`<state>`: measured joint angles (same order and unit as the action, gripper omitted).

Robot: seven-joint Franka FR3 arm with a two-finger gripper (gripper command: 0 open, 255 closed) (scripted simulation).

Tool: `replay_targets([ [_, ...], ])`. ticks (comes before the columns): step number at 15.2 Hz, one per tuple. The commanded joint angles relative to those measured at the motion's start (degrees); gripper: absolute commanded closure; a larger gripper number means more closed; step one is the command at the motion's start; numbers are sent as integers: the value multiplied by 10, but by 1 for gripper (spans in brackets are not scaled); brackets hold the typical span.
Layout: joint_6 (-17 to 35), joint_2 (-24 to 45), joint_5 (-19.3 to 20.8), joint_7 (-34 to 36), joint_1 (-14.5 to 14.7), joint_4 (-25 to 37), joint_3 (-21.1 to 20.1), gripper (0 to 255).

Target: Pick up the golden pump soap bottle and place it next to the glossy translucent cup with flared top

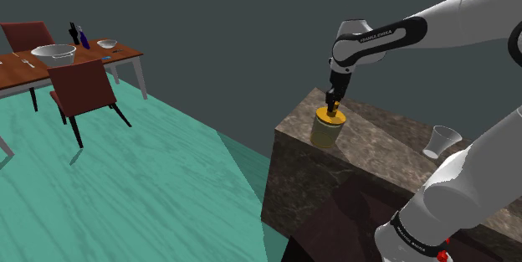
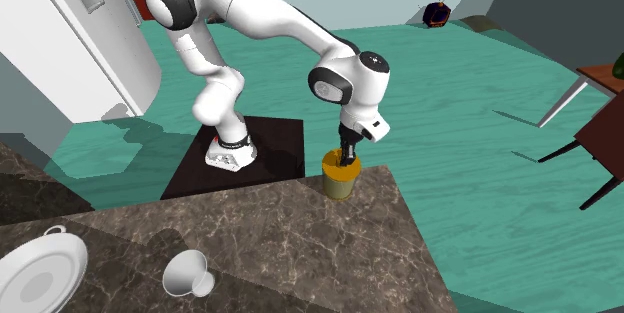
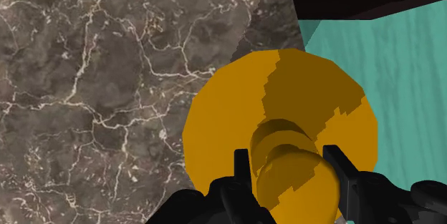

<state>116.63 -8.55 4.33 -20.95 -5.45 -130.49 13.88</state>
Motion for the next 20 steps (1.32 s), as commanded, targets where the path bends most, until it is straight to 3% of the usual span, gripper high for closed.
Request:
replay_targets([
  [1,0,0,0,0,0,0,0,255],
  [7,0,0,0,0,0,0,0,255],
  [20,-102,-32,3,2,1,70,-5,255],
])
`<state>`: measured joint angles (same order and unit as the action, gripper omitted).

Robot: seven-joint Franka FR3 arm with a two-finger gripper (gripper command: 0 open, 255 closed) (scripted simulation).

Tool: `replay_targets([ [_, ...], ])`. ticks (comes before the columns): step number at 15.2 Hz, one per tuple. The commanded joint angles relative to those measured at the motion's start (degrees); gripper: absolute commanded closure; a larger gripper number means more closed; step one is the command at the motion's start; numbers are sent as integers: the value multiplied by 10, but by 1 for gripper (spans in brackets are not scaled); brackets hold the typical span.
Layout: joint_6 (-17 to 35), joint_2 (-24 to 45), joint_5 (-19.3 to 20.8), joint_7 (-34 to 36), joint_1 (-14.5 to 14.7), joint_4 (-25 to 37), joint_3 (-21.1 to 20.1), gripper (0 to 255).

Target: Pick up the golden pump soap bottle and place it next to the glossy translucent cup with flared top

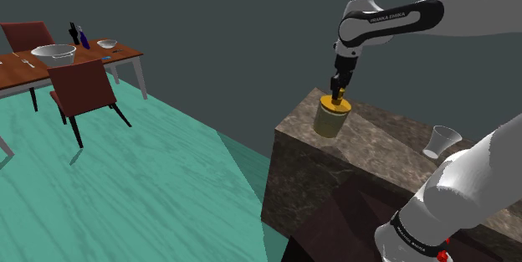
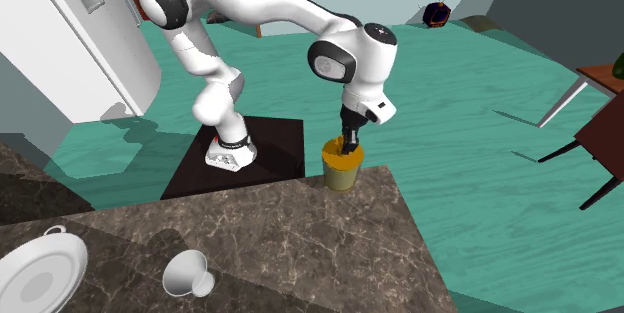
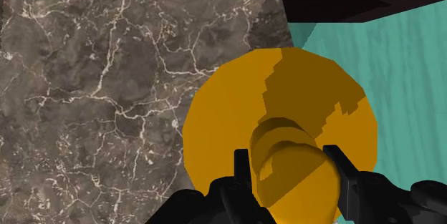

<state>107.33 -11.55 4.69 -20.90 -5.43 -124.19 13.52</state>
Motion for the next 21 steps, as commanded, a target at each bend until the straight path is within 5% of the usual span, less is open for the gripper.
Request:
replay_targets([
  [1,-17,-4,0,1,1,13,-2,255],
  [21,-171,-9,-3,-3,4,162,-7,255],
])
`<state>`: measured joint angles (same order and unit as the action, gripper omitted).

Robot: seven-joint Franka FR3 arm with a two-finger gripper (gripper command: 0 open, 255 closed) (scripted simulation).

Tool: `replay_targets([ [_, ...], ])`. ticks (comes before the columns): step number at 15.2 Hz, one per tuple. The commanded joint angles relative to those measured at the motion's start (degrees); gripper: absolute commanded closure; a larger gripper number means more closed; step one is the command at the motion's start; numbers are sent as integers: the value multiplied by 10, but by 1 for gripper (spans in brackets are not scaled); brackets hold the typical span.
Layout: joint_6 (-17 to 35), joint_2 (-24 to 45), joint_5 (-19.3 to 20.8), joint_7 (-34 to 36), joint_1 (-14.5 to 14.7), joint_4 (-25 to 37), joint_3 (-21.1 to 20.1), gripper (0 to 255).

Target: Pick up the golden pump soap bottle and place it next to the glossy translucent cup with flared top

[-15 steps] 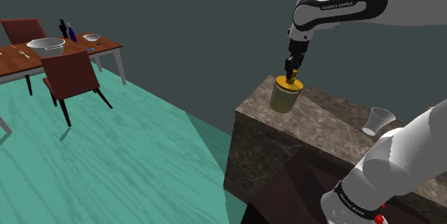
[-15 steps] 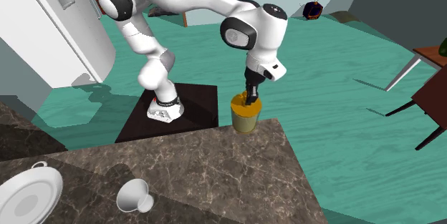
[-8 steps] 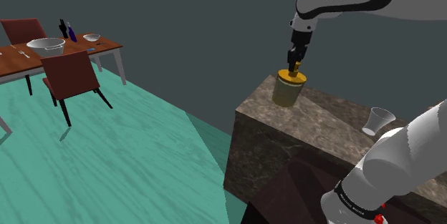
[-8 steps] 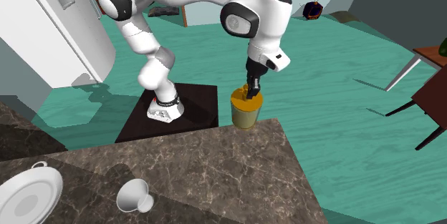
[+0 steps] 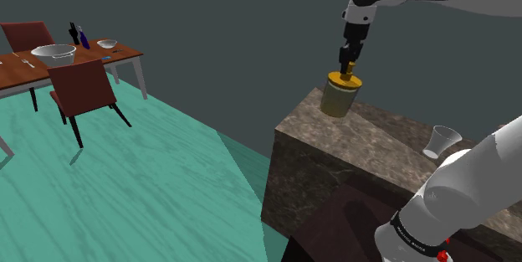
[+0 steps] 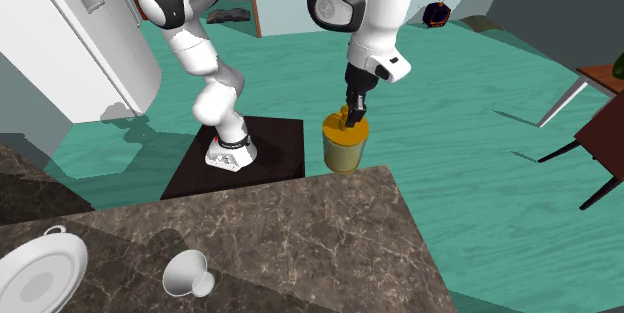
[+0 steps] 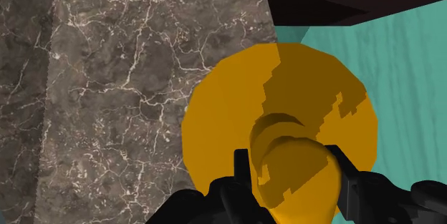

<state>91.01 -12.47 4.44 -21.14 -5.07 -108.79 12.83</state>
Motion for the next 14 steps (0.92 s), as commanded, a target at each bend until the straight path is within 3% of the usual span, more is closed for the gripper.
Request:
replay_targets([
  [1,-15,2,0,-1,0,17,0,255],
  [14,-119,29,-6,-9,1,147,0,255],
])
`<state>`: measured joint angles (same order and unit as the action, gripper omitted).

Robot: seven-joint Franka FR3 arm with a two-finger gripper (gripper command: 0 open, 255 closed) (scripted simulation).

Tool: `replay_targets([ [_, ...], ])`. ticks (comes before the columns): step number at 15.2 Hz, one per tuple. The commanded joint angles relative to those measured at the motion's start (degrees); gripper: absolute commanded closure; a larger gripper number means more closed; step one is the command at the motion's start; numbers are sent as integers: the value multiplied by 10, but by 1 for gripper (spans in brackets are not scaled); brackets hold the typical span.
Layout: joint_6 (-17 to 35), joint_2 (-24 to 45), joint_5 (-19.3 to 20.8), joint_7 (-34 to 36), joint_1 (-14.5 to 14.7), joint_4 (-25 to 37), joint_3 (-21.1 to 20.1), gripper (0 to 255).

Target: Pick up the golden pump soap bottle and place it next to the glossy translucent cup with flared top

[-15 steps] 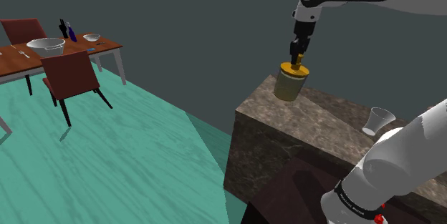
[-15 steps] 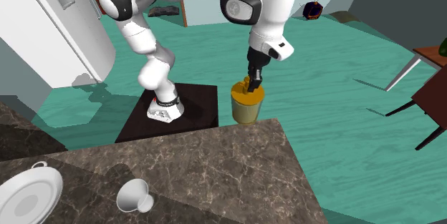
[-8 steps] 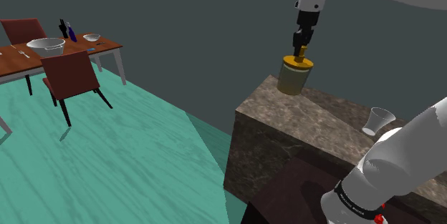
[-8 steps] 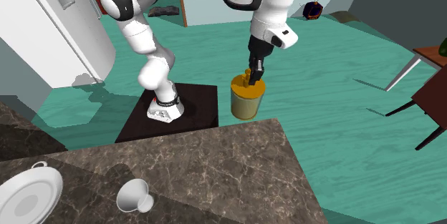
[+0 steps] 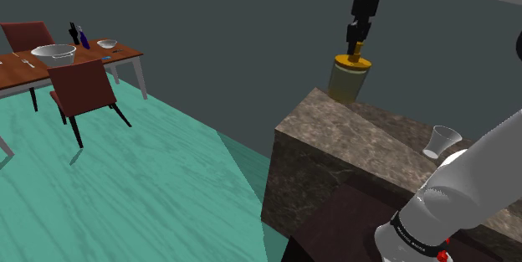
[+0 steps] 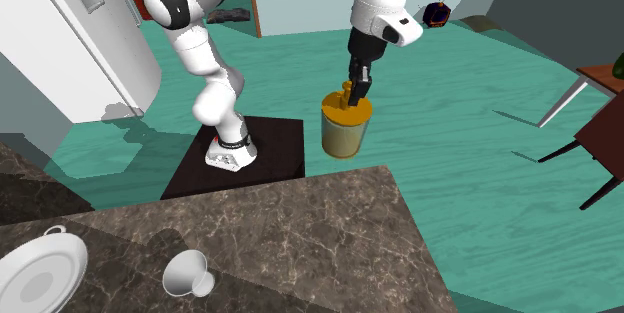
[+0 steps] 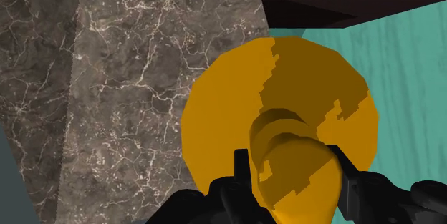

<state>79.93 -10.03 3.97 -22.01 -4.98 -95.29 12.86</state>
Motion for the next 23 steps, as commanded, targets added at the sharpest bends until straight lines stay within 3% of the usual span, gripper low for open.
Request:
replay_targets([
  [1,-16,7,-1,-1,0,24,0,255],
  [6,-54,23,-4,-5,0,77,1,255],
  [14,-49,-67,38,-90,-37,-10,48,255],
  [23,-51,-129,91,-200,-77,-51,117,255],
])
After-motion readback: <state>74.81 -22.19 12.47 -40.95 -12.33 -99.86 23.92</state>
